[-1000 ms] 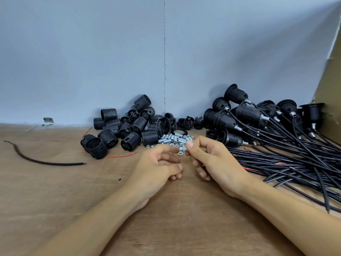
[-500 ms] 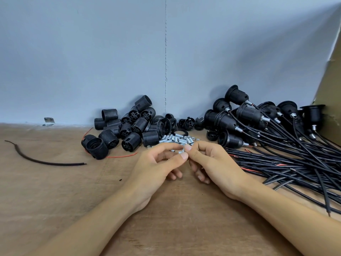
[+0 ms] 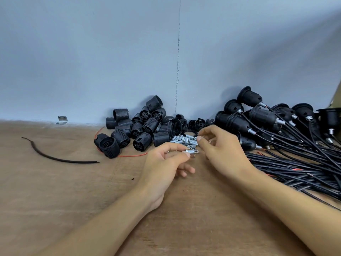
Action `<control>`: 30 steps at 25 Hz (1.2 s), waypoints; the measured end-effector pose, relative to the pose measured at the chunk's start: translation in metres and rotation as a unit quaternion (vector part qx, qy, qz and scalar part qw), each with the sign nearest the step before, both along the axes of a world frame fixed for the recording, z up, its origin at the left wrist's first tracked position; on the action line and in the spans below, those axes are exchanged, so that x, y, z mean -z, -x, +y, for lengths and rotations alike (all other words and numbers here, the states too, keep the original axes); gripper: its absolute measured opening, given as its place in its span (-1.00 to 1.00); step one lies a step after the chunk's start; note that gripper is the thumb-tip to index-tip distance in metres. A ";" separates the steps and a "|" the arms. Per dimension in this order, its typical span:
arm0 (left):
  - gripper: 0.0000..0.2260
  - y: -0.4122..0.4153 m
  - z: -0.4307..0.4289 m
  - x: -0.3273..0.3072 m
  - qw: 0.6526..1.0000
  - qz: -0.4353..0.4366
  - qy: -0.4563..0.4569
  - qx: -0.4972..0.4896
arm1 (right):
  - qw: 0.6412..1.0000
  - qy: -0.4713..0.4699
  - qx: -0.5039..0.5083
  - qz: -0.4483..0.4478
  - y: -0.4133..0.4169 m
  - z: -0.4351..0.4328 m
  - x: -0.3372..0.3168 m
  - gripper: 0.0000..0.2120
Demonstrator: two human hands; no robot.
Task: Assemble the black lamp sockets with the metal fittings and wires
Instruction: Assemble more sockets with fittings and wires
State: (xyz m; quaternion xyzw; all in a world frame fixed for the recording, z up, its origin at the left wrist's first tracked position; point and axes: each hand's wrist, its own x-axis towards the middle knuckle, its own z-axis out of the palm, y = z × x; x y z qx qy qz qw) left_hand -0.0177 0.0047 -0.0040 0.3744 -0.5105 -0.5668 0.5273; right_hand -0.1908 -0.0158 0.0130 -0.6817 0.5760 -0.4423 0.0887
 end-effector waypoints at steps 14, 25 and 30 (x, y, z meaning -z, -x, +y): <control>-0.88 -0.001 -0.003 0.006 1.000 -0.011 0.012 0.026 | 0.934 -0.058 0.144 0.322 -0.007 -0.085 -0.017 -0.79; -0.89 0.001 -0.002 0.006 0.998 -0.053 0.020 0.008 | 0.966 -0.032 0.091 0.239 0.011 -0.055 -0.026 -0.72; -0.91 0.000 -0.002 0.006 0.999 -0.046 0.019 0.001 | 0.955 -0.103 0.048 0.276 -0.005 -0.072 -0.018 -0.58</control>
